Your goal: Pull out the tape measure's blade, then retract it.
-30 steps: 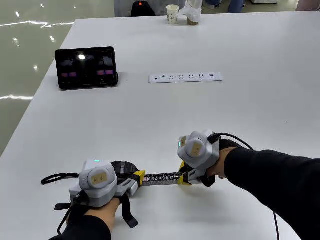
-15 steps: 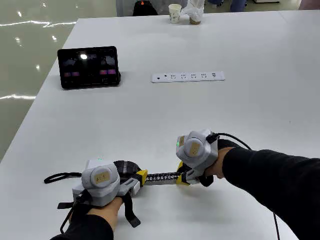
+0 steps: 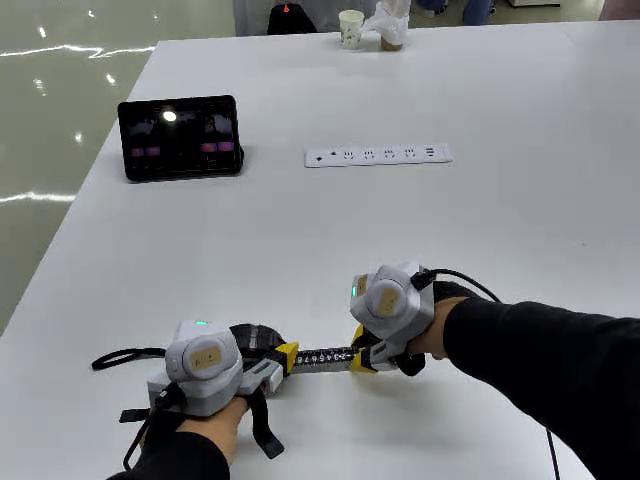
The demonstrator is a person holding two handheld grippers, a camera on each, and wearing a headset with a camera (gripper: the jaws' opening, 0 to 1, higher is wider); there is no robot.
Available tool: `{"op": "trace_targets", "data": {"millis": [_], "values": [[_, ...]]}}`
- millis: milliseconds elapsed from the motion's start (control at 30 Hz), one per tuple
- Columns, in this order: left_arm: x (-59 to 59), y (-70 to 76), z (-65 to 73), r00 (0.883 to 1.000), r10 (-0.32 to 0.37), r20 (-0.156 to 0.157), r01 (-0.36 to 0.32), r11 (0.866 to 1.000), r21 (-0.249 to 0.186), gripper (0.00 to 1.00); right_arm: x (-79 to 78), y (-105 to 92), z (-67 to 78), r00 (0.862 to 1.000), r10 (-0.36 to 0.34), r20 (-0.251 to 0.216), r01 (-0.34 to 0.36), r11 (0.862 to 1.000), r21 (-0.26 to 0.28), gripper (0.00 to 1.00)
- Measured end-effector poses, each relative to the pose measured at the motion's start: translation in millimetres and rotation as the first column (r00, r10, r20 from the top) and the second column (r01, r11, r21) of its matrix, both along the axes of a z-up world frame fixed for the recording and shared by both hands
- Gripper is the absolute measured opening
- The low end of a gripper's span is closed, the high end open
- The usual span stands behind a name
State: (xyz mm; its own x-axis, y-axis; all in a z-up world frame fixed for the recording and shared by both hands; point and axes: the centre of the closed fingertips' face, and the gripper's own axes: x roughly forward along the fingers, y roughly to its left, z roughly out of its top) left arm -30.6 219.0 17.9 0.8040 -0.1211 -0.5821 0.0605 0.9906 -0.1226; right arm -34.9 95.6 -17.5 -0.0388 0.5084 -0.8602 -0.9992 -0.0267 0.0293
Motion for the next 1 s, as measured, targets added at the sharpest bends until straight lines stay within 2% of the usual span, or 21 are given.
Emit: {"op": "trace_targets", "data": {"millis": [467, 600, 800, 1000], "values": [[0.7, 0.2, -0.3, 1.000, -0.005, 0.008, 0.005, 1.000, 0.004, 0.60, -2.4, 6.7, 0.3, 1.000, -0.016, -0.008, 0.016, 1.000, 0.019, 0.12], [0.5, 0.1, -0.4, 1.000, -0.007, 0.007, 0.007, 1.000, 0.004, 0.60, -2.9, 11.2, 0.7, 0.999, -0.038, -0.018, 0.038, 0.998, 0.044, 0.12], [0.1, -0.1, -0.2, 1.000, -0.009, 0.007, 0.009, 1.000, 0.004, 0.60, -4.6, 16.0, 1.6, 1.000, -0.026, -0.009, 0.027, 0.998, 0.048, 0.12], [-0.4, -0.2, 0.2, 1.000, -0.011, 0.006, 0.011, 1.000, 0.004, 0.60, -6.6, 19.9, 2.4, 0.999, -0.029, -0.019, 0.030, 0.998, 0.057, 0.12]]}}
